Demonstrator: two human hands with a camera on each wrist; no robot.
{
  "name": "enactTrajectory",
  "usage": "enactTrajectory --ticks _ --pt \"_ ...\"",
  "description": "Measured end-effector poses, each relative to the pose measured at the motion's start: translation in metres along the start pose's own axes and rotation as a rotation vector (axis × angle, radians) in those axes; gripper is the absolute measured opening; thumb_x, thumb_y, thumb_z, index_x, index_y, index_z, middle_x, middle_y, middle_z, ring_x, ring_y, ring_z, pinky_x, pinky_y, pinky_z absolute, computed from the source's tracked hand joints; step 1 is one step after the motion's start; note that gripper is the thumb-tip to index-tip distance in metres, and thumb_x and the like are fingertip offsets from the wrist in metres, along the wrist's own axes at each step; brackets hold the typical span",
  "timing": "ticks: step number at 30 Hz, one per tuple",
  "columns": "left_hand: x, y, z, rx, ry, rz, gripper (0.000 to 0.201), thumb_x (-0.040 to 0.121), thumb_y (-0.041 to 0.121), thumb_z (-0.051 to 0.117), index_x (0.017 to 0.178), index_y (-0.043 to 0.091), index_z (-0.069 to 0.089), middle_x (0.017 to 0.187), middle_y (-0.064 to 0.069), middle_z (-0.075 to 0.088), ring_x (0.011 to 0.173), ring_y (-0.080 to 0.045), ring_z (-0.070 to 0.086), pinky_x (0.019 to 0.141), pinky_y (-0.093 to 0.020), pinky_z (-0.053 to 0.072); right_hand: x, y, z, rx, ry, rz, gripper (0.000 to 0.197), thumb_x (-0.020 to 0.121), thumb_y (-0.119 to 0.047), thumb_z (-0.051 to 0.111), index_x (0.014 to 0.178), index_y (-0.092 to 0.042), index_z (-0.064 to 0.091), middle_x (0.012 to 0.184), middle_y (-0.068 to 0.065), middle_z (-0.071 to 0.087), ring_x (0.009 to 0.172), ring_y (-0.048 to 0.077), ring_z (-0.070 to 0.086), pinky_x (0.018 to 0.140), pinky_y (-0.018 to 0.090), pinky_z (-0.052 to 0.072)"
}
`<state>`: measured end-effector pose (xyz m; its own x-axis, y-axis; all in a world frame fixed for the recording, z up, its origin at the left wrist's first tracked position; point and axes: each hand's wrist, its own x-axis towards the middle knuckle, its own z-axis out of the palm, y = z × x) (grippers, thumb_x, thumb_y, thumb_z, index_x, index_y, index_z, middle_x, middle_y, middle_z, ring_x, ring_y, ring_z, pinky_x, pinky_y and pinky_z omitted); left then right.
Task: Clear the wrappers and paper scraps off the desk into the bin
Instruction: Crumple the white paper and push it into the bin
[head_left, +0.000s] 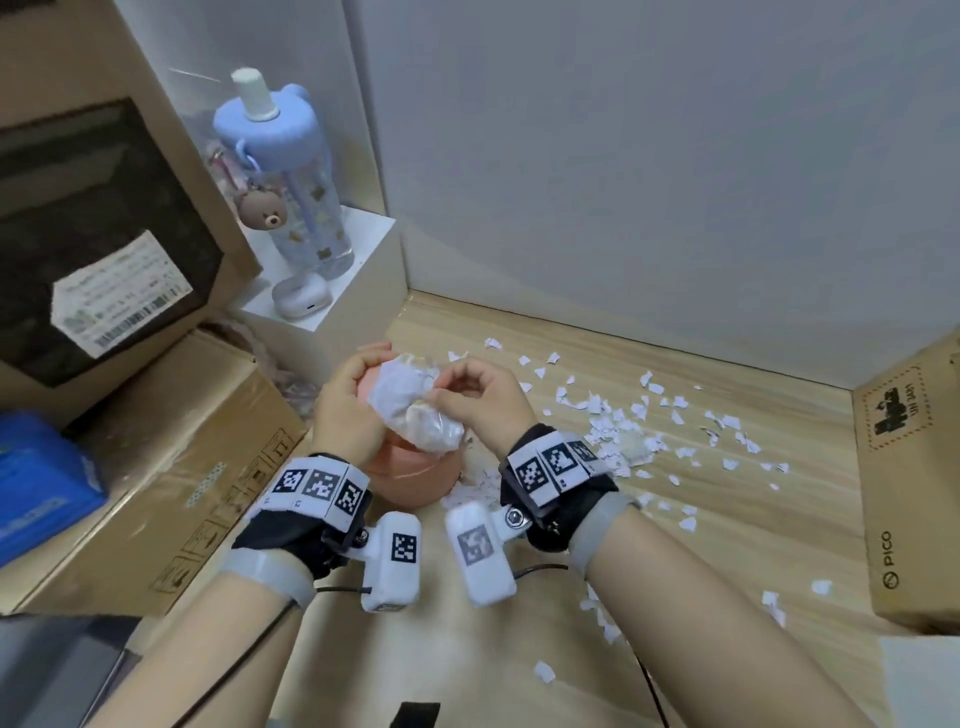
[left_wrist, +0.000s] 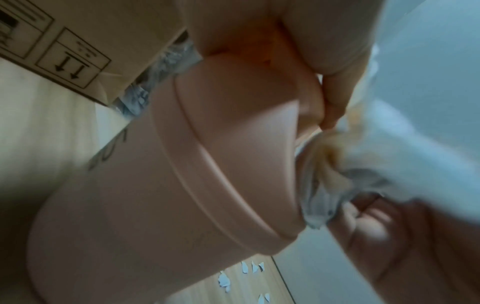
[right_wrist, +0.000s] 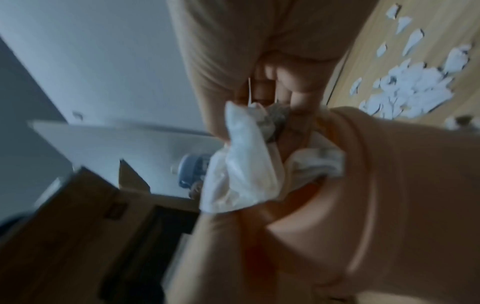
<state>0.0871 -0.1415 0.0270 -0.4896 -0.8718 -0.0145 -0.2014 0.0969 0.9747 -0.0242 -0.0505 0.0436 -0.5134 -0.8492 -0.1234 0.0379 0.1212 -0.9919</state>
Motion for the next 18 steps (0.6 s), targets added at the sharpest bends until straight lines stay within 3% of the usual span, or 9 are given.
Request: enactTrajectory --ticks 2,4,6,8,11,14,16,18 --pt "-0.001 0.001 -0.006 0.039 -0.039 0.023 0.036 0.068 -0.002 0.073 0.085 0.027 0.059 0.119 0.007 0.055 0.108 -0.009 0.051 0.093 -0.010 0.037 0.002 0.009 0.007 -0.197 0.026 -0.043 0.025 0.072 0.004 0.065 0.065 -0.018 0.058 0.070 -0.006 0.056 0.065 0.008 0.051 0.066 0.016 0.042" --pt "-0.002 0.002 -0.008 0.031 -0.053 0.037 0.034 0.068 0.002 0.074 0.084 0.028 0.059 0.118 0.007 0.055 0.108 -0.007 0.051 0.086 0.000 0.033 0.003 0.014 0.013 -0.413 0.039 -0.124 0.012 0.071 0.001 0.064 0.072 -0.011 0.063 0.077 -0.004 0.054 0.074 0.013 0.050 0.065 0.017 0.036" --pt "-0.002 0.002 -0.008 0.019 -0.055 0.046 0.033 0.068 0.006 0.076 0.083 0.029 0.059 0.118 0.006 0.055 0.109 -0.008 0.051 0.087 -0.001 0.033 0.004 0.019 0.017 -0.606 0.078 -0.232 0.008 0.071 -0.004 0.066 0.076 -0.010 0.064 0.089 -0.001 0.047 0.089 0.020 0.047 0.074 0.022 0.031" --pt "-0.002 0.001 -0.008 0.003 -0.066 0.045 0.031 0.064 0.014 0.078 0.083 0.029 0.059 0.119 0.007 0.055 0.108 -0.007 0.052 0.086 -0.001 0.033 0.006 0.024 0.016 -0.769 0.186 -0.253 0.014 0.069 -0.018 0.071 0.080 -0.021 0.062 0.106 -0.001 0.044 0.103 0.020 0.038 0.084 0.028 0.028" --pt "-0.002 0.000 -0.009 -0.006 -0.072 0.035 0.030 0.060 0.022 0.076 0.083 0.030 0.059 0.122 0.008 0.054 0.107 -0.002 0.051 0.084 -0.001 0.033 0.009 0.022 0.011 -0.809 0.188 -0.121 0.051 0.066 -0.035 0.072 0.110 -0.033 0.046 0.126 -0.003 0.043 0.114 0.017 0.038 0.096 0.037 0.030" --pt "0.000 -0.004 -0.008 0.005 -0.068 0.044 0.028 0.062 0.019 0.073 0.084 0.030 0.059 0.124 0.006 0.055 0.110 -0.006 0.051 0.088 -0.005 0.033 0.015 0.021 0.010 -0.683 0.082 -0.064 0.066 0.069 -0.027 0.074 0.125 -0.023 0.041 0.127 0.002 0.049 0.119 0.021 0.044 0.099 0.035 0.035" --pt "0.000 -0.005 -0.008 0.002 -0.063 0.051 0.026 0.062 0.021 0.069 0.084 0.030 0.059 0.123 0.007 0.055 0.112 -0.007 0.051 0.091 -0.009 0.034 0.018 0.023 0.011 -0.698 0.087 -0.074 0.060 0.070 -0.020 0.074 0.122 -0.016 0.045 0.124 0.005 0.049 0.118 0.022 0.044 0.095 0.028 0.034" --pt "0.000 -0.007 -0.008 0.013 -0.060 0.066 0.026 0.064 0.018 0.068 0.086 0.028 0.059 0.122 0.007 0.054 0.111 -0.007 0.051 0.091 -0.007 0.033 0.019 0.025 0.014 -0.769 0.110 -0.082 0.044 0.072 -0.010 0.068 0.112 -0.013 0.050 0.117 0.007 0.053 0.110 0.024 0.048 0.088 0.030 0.037"
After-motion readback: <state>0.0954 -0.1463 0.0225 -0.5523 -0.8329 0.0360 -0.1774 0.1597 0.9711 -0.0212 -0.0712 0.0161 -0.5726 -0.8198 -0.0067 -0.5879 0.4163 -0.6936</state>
